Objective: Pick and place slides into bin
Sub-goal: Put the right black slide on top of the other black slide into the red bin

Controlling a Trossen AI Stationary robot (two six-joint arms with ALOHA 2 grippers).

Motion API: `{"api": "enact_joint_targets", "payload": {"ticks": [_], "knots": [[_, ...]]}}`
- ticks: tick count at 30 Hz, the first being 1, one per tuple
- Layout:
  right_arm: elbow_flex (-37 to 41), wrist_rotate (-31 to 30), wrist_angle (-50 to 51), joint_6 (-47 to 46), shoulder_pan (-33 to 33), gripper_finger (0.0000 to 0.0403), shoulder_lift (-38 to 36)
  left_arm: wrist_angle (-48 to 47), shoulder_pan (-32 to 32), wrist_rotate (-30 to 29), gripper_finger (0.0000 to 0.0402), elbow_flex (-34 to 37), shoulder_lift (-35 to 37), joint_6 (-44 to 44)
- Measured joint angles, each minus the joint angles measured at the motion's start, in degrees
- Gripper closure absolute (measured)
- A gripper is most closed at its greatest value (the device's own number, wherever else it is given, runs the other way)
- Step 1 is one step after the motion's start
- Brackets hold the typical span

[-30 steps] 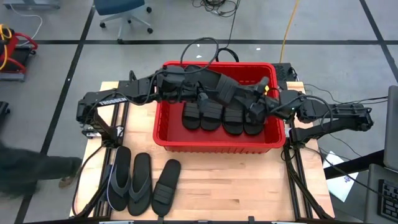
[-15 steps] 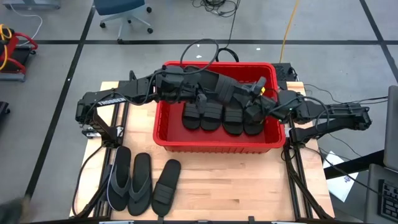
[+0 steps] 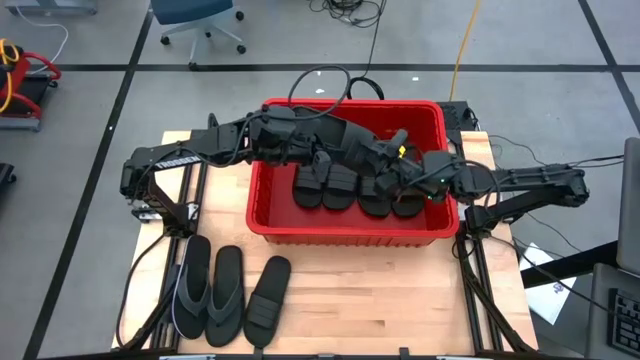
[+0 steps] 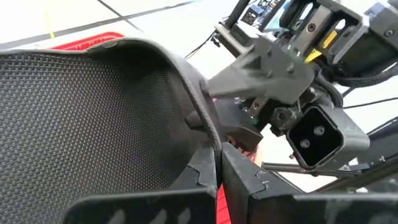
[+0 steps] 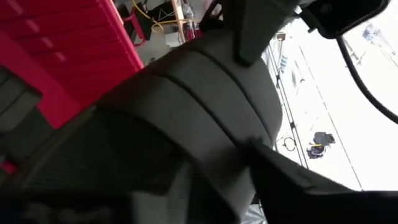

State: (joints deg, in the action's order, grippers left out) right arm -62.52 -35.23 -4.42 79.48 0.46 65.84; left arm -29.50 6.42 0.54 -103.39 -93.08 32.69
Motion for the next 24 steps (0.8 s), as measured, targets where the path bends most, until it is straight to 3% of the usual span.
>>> {"api": "enact_joint_targets", "payload": {"ticks": [5,9,14,24], "knots": [[-0.1,-0.2,-0.1,0.6,0.8,0.0386,-0.4,0.4,0.0,0.1,0.0401,-0.1,0.0,0.1],[-0.1,-3.8,0.5,0.6,1.6,0.0391,-1.0,0.7,-0.1,-0.8,0.0387,-0.1,-0.1,1.0],[-0.2,-5.7,4.9,-0.5,1.7,0.0398,-3.7,1.4,-0.3,-0.8,0.0333,-0.1,0.2,-1.1],[-0.3,-20.4,16.7,-4.5,1.6,0.0401,-9.7,5.4,-0.3,-0.7,0.0235,0.0,0.6,-6.4]]}}
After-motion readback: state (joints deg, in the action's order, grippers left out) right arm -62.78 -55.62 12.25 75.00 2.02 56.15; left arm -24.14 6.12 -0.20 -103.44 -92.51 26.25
